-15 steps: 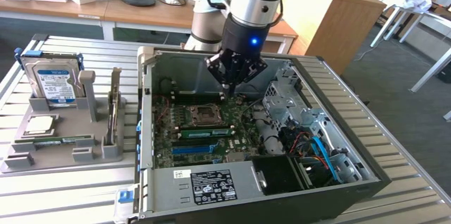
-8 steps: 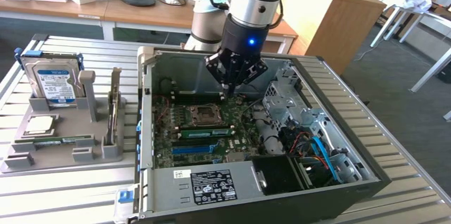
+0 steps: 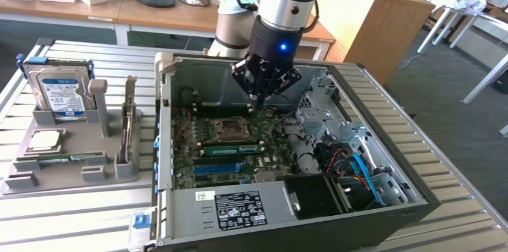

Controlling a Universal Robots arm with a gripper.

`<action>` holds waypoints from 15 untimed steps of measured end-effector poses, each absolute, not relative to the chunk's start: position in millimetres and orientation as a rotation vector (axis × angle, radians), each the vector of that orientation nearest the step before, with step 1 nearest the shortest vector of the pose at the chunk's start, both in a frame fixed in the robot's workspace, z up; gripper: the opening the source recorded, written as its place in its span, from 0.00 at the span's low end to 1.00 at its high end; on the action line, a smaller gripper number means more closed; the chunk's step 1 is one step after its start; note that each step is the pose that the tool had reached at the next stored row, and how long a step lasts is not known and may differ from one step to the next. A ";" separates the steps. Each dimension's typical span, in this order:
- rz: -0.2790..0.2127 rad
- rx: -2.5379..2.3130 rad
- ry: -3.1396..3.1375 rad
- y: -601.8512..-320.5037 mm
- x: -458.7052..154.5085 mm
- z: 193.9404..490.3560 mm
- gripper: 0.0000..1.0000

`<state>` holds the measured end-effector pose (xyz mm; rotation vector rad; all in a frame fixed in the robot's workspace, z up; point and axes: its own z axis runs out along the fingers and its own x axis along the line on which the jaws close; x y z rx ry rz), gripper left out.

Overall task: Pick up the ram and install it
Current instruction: 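Press down the ram until it locks into place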

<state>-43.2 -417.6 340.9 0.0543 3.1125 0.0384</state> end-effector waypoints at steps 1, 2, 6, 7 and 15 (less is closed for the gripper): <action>0.038 0.054 3.112 -417.6 -43.2 340.9 0.10; 0.038 0.054 3.112 -417.6 -43.2 340.9 0.10; 0.038 0.054 3.113 -417.6 -43.2 342.3 0.10; 0.038 0.054 3.113 -417.6 -43.2 343.2 0.10; 0.046 0.059 3.112 -417.6 -44.4 345.0 0.10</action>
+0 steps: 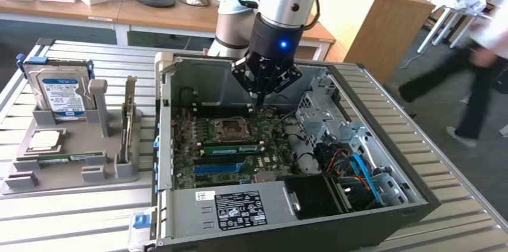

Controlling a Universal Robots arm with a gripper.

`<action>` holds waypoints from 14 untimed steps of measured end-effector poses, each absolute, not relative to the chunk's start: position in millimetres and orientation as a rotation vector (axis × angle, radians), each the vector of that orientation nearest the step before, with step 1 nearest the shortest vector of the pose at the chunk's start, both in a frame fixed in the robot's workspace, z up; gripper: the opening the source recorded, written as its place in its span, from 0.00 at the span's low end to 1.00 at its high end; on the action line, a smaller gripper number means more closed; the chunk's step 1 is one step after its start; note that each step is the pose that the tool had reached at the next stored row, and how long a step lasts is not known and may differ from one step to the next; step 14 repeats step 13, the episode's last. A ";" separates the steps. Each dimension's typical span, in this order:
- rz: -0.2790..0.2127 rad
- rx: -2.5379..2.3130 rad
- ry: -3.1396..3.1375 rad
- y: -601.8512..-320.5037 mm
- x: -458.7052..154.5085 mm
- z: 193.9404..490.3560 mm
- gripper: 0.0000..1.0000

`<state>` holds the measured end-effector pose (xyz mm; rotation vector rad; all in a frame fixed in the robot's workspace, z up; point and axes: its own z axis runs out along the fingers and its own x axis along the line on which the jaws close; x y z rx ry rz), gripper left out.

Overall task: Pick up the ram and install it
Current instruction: 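Press down the ram until it locks into place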

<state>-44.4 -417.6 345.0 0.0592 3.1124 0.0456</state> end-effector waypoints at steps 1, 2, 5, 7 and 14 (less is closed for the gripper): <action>0.047 0.059 3.112 -417.6 -45.1 344.9 0.10; 0.048 0.059 3.112 -417.6 -46.0 345.0 0.10; 0.051 0.059 3.112 -417.6 -49.7 345.0 0.10; 0.052 0.059 3.112 -417.6 -52.6 345.0 0.10; 0.053 0.059 3.112 -417.6 -53.4 345.0 0.10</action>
